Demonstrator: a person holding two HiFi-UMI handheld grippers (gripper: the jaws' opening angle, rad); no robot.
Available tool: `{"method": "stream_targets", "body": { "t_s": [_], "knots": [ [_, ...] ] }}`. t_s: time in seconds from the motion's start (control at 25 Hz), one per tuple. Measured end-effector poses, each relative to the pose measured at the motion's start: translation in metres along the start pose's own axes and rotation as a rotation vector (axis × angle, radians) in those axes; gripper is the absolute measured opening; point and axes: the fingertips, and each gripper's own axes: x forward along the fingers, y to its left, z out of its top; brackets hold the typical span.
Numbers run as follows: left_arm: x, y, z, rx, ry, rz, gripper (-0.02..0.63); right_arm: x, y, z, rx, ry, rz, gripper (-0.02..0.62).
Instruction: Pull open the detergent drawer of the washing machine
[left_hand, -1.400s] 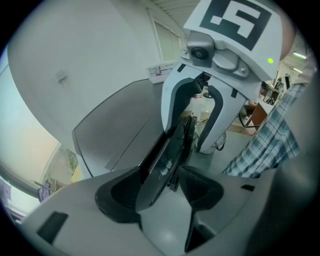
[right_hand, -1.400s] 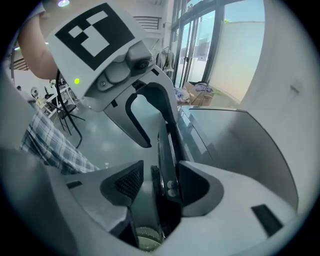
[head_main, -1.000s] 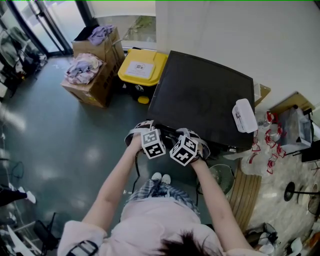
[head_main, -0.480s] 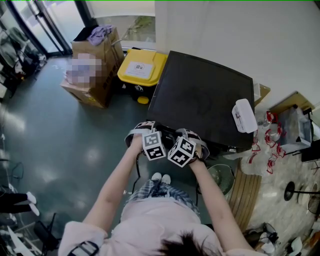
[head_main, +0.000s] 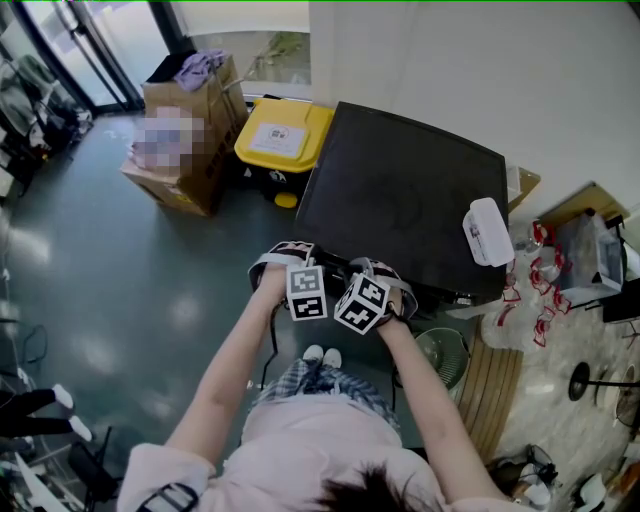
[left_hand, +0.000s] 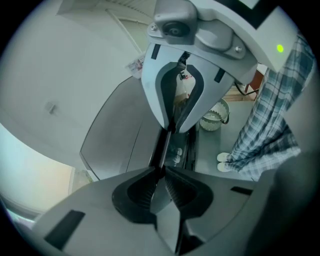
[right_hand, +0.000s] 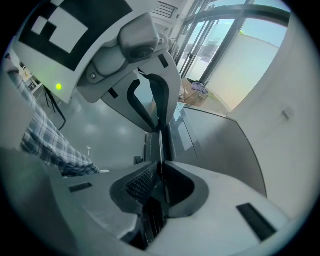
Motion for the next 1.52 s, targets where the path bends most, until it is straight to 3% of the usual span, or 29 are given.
{"method": "stream_targets", "body": {
  "t_s": [0.32, 0.88, 1.32, 1.52],
  "knots": [
    [-0.003, -0.002, -0.002, 0.059, 0.004, -0.043, 0.069, -0.004, 0.000, 0.007, -0.006, 0.004, 0.016, 0.060],
    [-0.010, -0.011, -0.004, 0.079, 0.003, -0.068, 0.064, -0.009, 0.011, 0.008, 0.011, -0.005, 0.078, 0.054],
    [-0.021, -0.040, -0.008, 0.077, -0.003, -0.135, 0.064, -0.019, 0.041, 0.007, 0.033, -0.026, 0.192, 0.049],
    [-0.029, -0.054, -0.010, 0.045, -0.039, -0.111, 0.064, -0.023, 0.057, 0.004, 0.057, -0.053, 0.208, 0.048]
  ]
}}
